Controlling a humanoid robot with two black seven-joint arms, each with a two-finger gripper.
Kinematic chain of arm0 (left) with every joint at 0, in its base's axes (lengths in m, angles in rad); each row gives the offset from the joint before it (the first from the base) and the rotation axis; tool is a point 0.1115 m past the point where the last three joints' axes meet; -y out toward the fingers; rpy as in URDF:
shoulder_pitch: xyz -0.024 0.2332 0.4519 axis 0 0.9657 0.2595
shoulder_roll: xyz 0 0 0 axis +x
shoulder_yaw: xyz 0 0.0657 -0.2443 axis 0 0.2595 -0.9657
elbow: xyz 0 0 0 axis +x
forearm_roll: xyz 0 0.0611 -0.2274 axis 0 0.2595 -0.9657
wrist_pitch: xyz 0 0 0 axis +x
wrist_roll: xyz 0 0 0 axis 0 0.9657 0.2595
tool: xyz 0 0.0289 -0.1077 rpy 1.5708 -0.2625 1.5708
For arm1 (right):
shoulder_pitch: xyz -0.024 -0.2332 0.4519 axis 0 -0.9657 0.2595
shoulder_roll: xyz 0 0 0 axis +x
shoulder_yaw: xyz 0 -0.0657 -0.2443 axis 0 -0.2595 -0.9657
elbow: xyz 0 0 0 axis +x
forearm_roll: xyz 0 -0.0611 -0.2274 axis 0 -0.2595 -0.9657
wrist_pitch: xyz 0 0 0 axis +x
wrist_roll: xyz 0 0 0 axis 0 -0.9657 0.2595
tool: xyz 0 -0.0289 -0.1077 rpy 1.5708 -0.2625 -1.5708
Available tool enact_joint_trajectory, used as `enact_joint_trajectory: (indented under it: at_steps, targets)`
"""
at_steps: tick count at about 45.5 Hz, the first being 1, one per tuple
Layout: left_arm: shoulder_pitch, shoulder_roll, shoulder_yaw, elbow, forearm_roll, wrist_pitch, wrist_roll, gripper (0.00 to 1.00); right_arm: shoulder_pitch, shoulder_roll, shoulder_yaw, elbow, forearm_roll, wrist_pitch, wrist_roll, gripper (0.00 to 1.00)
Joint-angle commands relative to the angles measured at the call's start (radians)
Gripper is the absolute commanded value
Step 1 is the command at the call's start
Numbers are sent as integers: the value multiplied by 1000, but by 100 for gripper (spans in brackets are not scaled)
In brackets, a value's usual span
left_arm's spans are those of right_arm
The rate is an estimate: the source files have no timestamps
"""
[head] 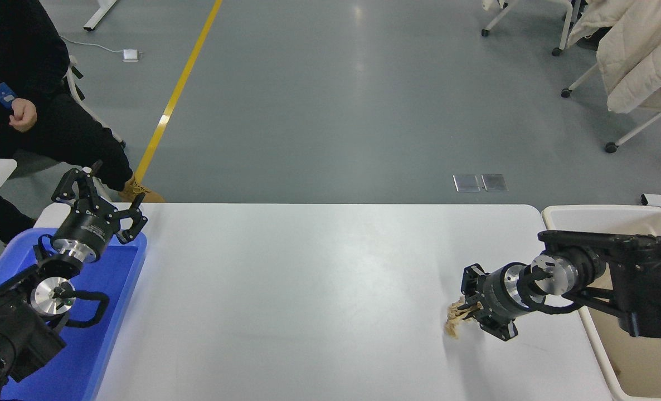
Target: Clean the table surface
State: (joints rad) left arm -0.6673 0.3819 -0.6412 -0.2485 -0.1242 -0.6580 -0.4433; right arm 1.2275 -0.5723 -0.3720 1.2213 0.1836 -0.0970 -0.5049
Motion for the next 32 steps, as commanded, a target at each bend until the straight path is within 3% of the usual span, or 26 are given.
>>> enact_joint_trajectory:
  at_steps: [1, 11, 22, 32]
  targets:
    - [0, 0, 0, 0, 0, 0, 0, 100, 124, -109, -100, 171, -164, 16, -49, 0]
    - [0, 0, 0, 0, 0, 0, 0, 100, 293, -242, -228, 328, -268, 65, -75, 0]
    - [0, 0, 0, 0, 0, 0, 0, 100, 466, -435, -219, 339, -421, 380, -75, 0]
    - [0, 0, 0, 0, 0, 0, 0, 100, 540, -632, -58, 310, -604, 793, -70, 0]
